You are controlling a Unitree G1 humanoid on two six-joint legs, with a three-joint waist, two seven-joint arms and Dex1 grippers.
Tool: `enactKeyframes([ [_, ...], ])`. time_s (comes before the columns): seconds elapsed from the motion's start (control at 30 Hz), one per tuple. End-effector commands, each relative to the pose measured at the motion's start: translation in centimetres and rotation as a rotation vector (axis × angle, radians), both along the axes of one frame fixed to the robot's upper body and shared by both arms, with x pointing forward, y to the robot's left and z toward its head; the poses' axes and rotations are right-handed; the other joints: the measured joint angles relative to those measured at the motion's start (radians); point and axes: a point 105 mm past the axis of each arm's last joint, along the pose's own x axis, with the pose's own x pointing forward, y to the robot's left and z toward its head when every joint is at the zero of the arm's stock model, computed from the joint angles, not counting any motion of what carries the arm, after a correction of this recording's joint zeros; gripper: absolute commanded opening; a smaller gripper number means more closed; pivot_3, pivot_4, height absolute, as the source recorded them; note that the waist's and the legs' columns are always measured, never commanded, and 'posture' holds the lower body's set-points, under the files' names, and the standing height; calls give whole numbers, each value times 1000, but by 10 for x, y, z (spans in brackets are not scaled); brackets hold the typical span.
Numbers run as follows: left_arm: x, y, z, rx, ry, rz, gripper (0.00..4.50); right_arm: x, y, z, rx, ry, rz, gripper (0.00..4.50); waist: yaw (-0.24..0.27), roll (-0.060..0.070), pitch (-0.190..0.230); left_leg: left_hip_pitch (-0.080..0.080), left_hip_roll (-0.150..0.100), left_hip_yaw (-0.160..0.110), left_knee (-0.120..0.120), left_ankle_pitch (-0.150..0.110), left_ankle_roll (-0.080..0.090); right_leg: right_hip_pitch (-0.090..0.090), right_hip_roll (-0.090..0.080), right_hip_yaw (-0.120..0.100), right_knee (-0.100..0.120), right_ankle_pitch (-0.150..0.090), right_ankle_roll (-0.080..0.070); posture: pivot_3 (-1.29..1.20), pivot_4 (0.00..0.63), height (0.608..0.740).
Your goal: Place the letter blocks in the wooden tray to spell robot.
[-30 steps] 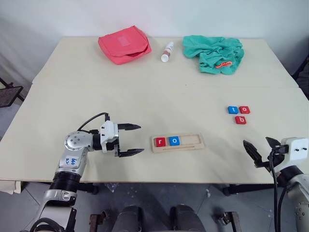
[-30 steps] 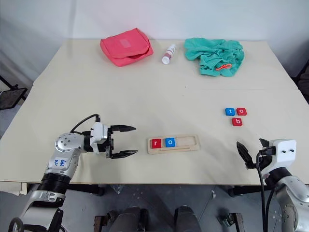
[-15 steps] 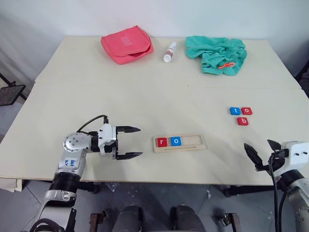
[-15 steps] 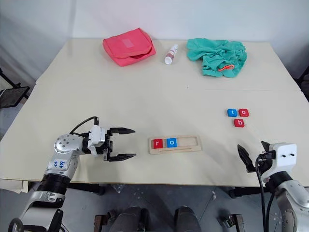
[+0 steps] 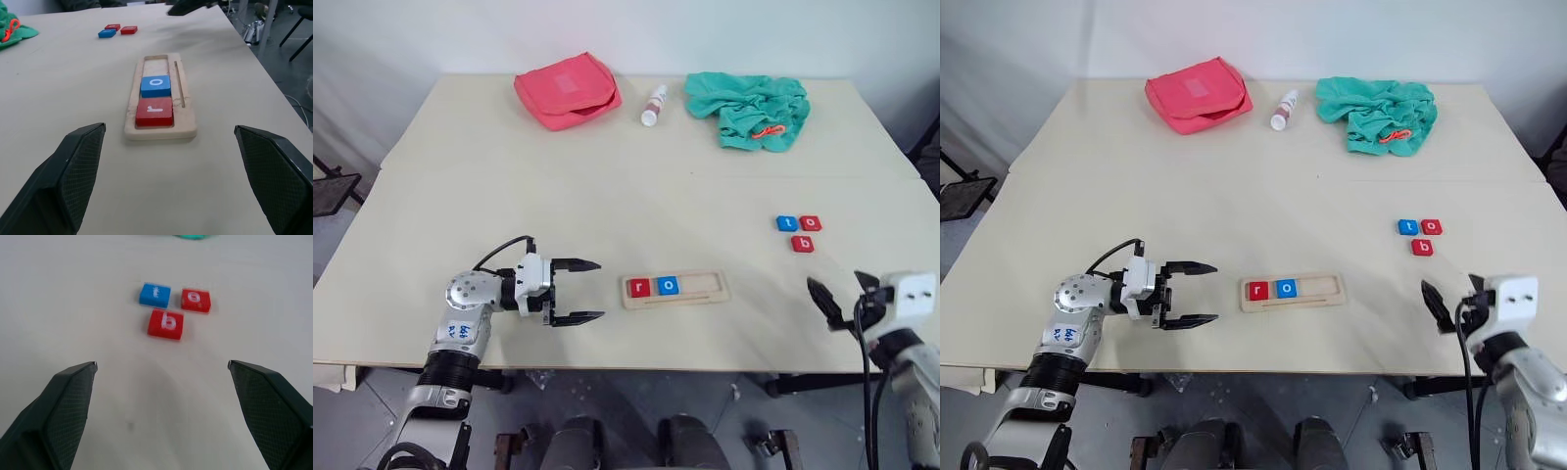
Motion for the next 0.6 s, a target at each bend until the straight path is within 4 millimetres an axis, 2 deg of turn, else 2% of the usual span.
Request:
enactKeyframes([
  [0.03,-5,-2,7,-24,-31,-12,4479,7,-5,1,-23,60,-25,4500,-1,0,0,0,0,-1,-1,0,0,0,0,-1,0,0,0,0,150,740],
  [0.07,-5,-2,7,-25,-32,-12,4479,13,-3,4,-2,61,-7,4500,-2,0,0,0,0,-2,-1,0,0,0,0,-1,0,0,0,0,150,740],
  [0.13,-8,-3,6,-31,-34,-10,4479,36,-6,8,-21,99,-4,4500,-7,0,0,-1,-1,-3,0,0,0,1,0,-1,-1,0,0,0,150,740],
  [0.2,-11,-3,4,-34,-35,-6,4479,51,-16,6,-15,155,-56,4500,-9,0,0,-1,-3,-1,0,1,1,1,-2,0,-2,0,0,0,150,740],
  [0.47,-18,-7,6,-56,-41,14,4479,70,-13,12,29,154,-13,4500,-3,0,0,-4,-4,-7,-1,1,1,1,-3,-4,-2,0,0,0,150,740],
  [0.6,-19,-7,5,-59,-42,26,4479,74,-8,5,36,195,8,4500,-5,0,0,-4,-4,-7,0,1,1,1,-3,-5,-2,0,1,0,150,740],
])
